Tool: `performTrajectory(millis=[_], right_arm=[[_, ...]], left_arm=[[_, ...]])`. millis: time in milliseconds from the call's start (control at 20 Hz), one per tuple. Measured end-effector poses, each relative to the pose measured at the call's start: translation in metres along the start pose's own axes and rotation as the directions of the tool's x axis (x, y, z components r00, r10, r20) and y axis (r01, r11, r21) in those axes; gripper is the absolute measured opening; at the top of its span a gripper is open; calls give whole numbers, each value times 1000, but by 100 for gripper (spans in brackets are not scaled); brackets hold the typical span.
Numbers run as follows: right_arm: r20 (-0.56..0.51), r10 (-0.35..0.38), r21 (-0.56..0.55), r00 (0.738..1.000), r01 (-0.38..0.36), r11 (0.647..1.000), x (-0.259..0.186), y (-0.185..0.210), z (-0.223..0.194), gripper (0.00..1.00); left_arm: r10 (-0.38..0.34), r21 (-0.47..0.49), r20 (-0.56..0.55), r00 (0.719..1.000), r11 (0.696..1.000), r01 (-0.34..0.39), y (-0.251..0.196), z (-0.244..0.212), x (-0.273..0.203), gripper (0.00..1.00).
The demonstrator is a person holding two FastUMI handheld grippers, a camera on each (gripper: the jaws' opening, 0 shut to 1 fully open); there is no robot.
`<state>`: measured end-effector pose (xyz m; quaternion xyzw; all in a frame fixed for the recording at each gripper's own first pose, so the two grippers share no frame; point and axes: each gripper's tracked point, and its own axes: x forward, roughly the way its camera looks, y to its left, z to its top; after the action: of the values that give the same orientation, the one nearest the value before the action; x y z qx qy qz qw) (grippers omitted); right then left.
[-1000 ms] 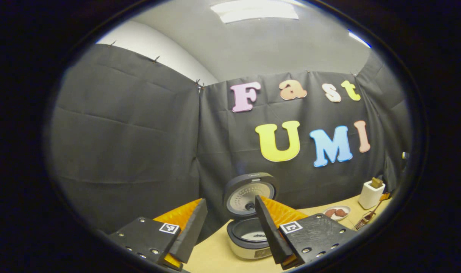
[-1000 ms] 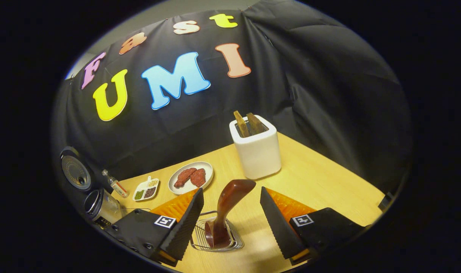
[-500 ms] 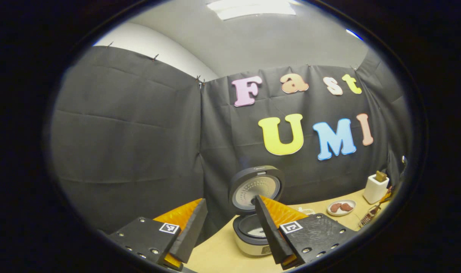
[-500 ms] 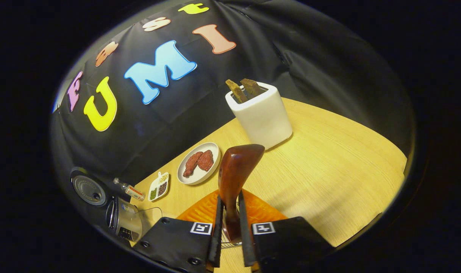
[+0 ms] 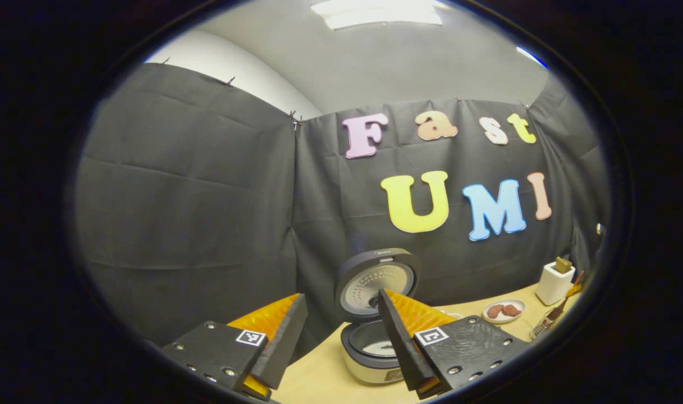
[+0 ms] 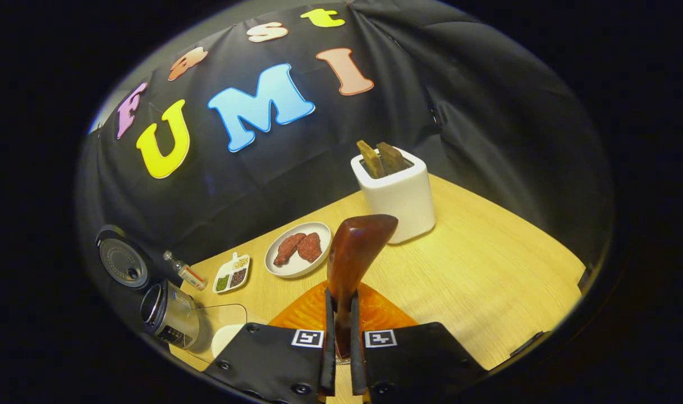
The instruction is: Close the left gripper, press the button to open the rice cooker; take a wooden spoon from the chopstick holder with the right hand, scoop a spoonful of rice and pour it into the rice cooker, then put the wooden spoon back into the chopstick holder.
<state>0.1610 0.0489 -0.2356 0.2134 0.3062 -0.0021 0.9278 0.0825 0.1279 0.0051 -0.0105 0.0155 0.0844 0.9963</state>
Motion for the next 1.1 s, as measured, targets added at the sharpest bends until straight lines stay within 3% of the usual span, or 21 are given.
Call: performTrajectory(millis=[150,250,450,600,650,1100], right_arm=[[61,-2,-45,998,5,999,-16,10,22,9],[100,6,-76,995,2,997,-27,21,34,13],[150,60,-134,987,-40,990,-44,58,44,12],[161,108,-192,981,-76,978,-50,91,41,9],[162,123,-211,979,-87,974,-50,102,38,12],[130,233,-395,964,-165,904,-41,184,-8,12]], left_arm=[[-20,-8,6,1000,1000,20,-6,-1,8,81],[-33,-16,6,999,999,33,-8,-3,12,81],[-50,-31,2,999,998,50,-7,-9,23,80],[-53,-39,-5,999,998,53,-2,-16,29,81],[-53,-39,-7,999,998,52,2,-17,30,81],[-16,-48,-35,999,999,14,39,-43,42,80]])
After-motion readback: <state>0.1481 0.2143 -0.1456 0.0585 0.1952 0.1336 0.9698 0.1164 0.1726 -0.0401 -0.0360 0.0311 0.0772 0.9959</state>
